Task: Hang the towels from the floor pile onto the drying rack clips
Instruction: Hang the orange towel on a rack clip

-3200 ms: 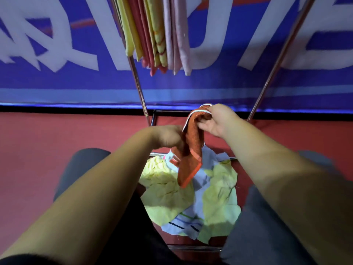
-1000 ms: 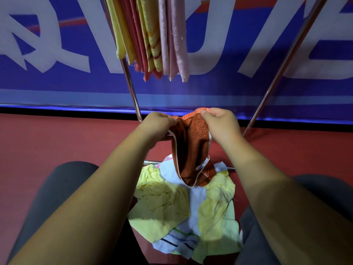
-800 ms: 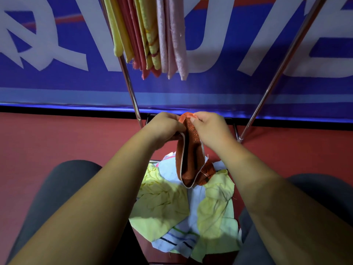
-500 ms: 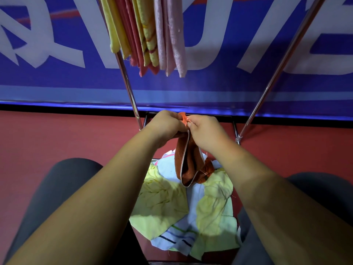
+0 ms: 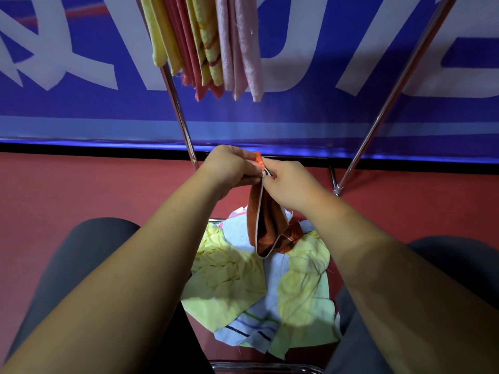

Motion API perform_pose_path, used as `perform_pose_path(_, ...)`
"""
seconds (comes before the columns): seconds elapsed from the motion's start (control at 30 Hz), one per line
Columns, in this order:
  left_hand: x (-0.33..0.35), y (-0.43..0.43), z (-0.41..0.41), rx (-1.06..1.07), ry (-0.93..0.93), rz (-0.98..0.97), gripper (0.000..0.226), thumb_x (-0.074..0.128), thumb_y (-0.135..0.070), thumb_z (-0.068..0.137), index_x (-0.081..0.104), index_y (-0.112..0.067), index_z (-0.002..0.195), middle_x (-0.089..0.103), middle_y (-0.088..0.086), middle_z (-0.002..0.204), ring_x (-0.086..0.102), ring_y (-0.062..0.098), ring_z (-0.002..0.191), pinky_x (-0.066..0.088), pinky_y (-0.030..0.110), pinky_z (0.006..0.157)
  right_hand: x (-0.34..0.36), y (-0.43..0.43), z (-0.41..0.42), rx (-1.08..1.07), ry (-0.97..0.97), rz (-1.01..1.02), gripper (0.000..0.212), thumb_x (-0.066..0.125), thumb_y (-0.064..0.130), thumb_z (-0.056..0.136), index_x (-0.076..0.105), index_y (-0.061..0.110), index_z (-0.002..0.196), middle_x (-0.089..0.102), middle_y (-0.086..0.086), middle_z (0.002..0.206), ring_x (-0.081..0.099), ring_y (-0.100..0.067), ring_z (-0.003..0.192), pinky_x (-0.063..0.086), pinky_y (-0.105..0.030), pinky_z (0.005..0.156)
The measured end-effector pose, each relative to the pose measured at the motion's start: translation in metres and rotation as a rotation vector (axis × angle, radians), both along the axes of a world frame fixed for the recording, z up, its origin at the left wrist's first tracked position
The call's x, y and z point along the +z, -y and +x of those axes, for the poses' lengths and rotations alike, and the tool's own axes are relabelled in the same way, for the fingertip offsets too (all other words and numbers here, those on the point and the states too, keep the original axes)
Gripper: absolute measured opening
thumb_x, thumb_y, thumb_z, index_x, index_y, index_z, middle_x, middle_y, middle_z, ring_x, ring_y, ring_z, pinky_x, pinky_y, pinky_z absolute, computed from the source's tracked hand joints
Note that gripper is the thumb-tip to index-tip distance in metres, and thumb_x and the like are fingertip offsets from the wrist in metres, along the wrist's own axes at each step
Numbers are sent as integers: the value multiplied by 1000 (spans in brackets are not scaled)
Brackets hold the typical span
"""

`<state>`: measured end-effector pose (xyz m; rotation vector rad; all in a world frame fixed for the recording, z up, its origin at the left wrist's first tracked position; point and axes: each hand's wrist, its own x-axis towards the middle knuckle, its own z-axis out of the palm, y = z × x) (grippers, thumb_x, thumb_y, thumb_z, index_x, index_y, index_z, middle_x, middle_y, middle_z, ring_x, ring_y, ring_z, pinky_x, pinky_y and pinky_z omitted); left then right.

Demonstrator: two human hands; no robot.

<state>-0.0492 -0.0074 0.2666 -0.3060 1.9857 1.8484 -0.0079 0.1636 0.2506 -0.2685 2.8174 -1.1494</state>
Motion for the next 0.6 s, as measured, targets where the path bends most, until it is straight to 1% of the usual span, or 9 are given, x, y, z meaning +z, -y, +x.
perform_pose_path(0.07, 0, 0, 1, -5, -13, -10, 35, 80, 11, 83, 75, 1, 116, 73, 31, 113, 79, 39, 92, 66, 38, 81, -2, 0, -1, 5, -18, 14, 29, 57, 20, 100, 71, 27, 125, 59, 10, 81, 49, -2, 64, 36, -24, 60)
perform_pose_path(0.17, 0, -1, 2, -9, -42, -28, 36, 81, 11, 82, 75, 0, 116, 73, 31, 113, 78, 40, 93, 66, 39, 81, -2, 0, -3, 7, -45, 44, 22, 59, 20, 100, 73, 27, 117, 59, 11, 82, 55, -11, 73, 38, -27, 65)
perform_pose_path(0.23, 2, -1, 3, -18, -64, -58, 35, 82, 9, 82, 75, 0, 115, 75, 28, 108, 79, 37, 94, 66, 39, 82, -2, 0, -3, 11, -60, 56, 20, 60, 21, 101, 73, 27, 116, 60, 12, 82, 57, -12, 77, 38, -24, 66)
perform_pose_path(0.3, 4, 0, 3, -46, -86, -119, 32, 85, 4, 82, 77, -3, 112, 79, 22, 101, 80, 32, 93, 66, 38, 83, -1, 0, -2, 15, -53, 54, 19, 60, 21, 103, 74, 26, 115, 56, 13, 74, 51, -4, 67, 33, -16, 59)
perform_pose_path(0.37, 8, 1, 4, -71, -101, -152, 26, 86, 1, 83, 77, -5, 107, 80, 19, 96, 80, 29, 92, 66, 38, 83, -2, 0, -1, 7, -36, 43, 18, 60, 20, 104, 75, 23, 114, 52, 12, 69, 48, -2, 60, 30, -11, 53)
perform_pose_path(0.4, 9, 1, 5, -74, -104, -148, 25, 85, 0, 84, 77, -4, 107, 80, 20, 95, 80, 29, 91, 66, 39, 83, -3, 1, -1, 1, -28, 35, 19, 59, 20, 105, 75, 22, 115, 52, 12, 68, 47, -3, 57, 30, -12, 53)
perform_pose_path(0.5, 15, 2, 4, -83, -93, -103, 19, 77, 1, 93, 74, -1, 112, 79, 24, 98, 80, 31, 92, 66, 38, 82, -5, 1, -3, -11, -1, 26, 18, 57, 22, 106, 75, 23, 108, 55, 9, 70, 49, -4, 61, 36, -28, 60)
perform_pose_path(0.57, 17, 4, 3, -93, -88, -104, 17, 73, 2, 96, 75, -3, 111, 79, 23, 99, 80, 31, 93, 66, 39, 84, -6, 1, -5, -10, 16, 28, 18, 55, 23, 106, 72, 23, 100, 59, 6, 74, 53, -10, 67, 39, -30, 63)
perform_pose_path(0.6, 17, 5, 2, -105, -96, -119, 17, 72, 3, 95, 76, -6, 110, 80, 22, 98, 80, 30, 93, 66, 39, 84, -7, 1, -5, -7, 20, 33, 19, 54, 22, 107, 72, 21, 100, 62, 5, 77, 55, -14, 71, 41, -31, 64)
